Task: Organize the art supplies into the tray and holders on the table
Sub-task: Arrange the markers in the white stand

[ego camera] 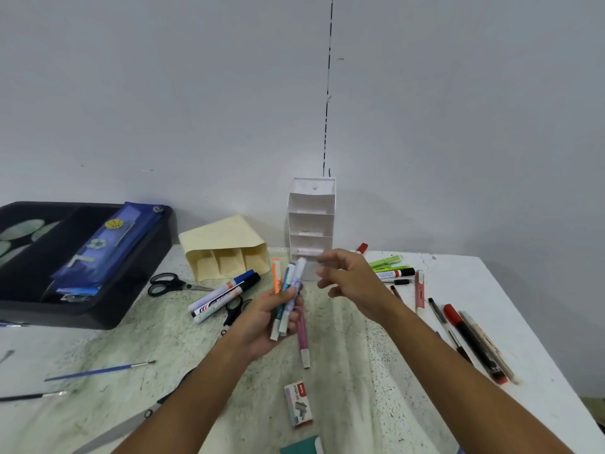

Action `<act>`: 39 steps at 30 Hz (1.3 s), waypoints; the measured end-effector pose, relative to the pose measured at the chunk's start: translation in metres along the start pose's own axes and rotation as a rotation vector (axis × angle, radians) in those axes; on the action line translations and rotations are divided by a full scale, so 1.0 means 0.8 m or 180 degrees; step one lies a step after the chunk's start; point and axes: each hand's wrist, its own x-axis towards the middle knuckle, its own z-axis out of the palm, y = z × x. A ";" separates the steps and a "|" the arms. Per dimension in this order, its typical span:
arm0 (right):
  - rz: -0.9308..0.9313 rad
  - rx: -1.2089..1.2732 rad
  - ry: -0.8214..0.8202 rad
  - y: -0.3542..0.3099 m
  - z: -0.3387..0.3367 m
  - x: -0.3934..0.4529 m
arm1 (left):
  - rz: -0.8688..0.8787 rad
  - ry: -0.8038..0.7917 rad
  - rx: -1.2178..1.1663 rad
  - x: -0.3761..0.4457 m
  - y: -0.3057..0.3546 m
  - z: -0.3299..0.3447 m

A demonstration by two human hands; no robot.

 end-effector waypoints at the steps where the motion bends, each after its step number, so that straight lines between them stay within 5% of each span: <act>1: 0.0025 -0.0267 0.0017 0.006 0.001 0.001 | 0.0059 0.0075 -0.0068 -0.001 0.003 -0.007; 5: 0.0423 -0.1899 -0.0548 0.040 0.025 0.001 | 0.0241 0.0371 -0.0103 -0.009 0.013 -0.027; 10: 0.0626 -0.2742 -0.0346 0.064 0.062 0.006 | 0.0166 0.0757 0.0035 -0.009 0.018 -0.033; 16: 0.0834 -0.2210 -0.0628 0.056 0.055 0.012 | 0.0201 0.0928 0.0300 -0.002 0.012 -0.041; 20: 0.1012 -0.0151 -0.0833 0.041 0.034 0.010 | 0.0266 0.0980 0.0631 0.002 0.003 -0.036; 23: 0.0803 0.0600 -0.0759 0.033 0.022 0.014 | 0.0288 0.0789 0.0751 0.004 0.000 -0.023; 39: -0.0804 0.0621 0.0022 -0.064 -0.004 0.029 | 0.1454 0.0705 0.1679 0.008 0.045 0.008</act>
